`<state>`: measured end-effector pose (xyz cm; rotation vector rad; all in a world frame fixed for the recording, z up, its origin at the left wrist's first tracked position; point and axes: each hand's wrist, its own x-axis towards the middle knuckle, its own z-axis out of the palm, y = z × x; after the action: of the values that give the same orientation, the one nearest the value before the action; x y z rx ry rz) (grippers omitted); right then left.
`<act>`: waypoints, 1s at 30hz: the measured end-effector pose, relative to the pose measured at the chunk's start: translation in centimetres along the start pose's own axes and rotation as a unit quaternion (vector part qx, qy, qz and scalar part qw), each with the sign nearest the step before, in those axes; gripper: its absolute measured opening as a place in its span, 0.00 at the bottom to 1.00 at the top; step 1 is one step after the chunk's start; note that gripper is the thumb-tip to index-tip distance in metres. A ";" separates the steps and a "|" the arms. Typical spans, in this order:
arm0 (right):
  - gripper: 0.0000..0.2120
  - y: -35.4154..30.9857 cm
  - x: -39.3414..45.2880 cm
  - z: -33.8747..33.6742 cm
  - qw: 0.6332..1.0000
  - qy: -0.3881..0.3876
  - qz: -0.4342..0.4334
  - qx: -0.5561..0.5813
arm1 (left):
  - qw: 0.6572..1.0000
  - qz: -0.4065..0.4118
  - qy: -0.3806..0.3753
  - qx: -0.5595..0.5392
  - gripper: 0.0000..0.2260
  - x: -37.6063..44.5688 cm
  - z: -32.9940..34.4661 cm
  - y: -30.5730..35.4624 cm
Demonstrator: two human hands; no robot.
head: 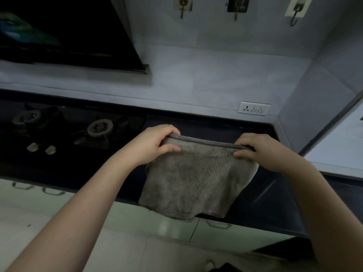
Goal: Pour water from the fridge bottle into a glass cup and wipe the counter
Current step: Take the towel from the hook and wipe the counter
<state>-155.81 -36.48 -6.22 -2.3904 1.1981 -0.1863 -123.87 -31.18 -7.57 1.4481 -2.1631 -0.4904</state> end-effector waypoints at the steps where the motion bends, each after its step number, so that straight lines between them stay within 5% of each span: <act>1: 0.03 0.2 0.6 -0.2 1.000 0.005 0.001 0.001 | 1.000 0.001 -0.012 0.004 0.11 0.3 -0.2 -0.6; 8: 0.03 3.5 6.5 -1.1 0.990 0.132 0.034 0.039 | 0.997 0.039 -0.014 0.070 0.09 6.5 -1.4 -4.7; 13: 0.08 7.3 12.6 -3.4 0.986 0.158 0.046 -0.033 | 0.990 0.054 0.001 0.133 0.08 14.5 -3.5 -7.1; 21: 0.11 11.6 21.1 -7.2 0.956 0.240 -0.003 -0.165 | 0.977 0.040 0.120 0.171 0.08 25.3 -5.1 -11.3; 28: 0.16 12.2 24.3 -5.1 0.916 0.208 0.052 -0.339 | 0.972 0.086 0.125 0.182 0.07 26.3 -1.3 -17.0; 30: 0.20 12.2 24.4 -2.5 0.913 0.132 0.090 -0.375 | 0.975 0.097 0.083 0.180 0.08 25.3 0.6 -19.2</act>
<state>-150.54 -62.83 -11.56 -2.9312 1.8749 0.0260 -117.87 -61.77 -13.49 1.3755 -2.3064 0.0963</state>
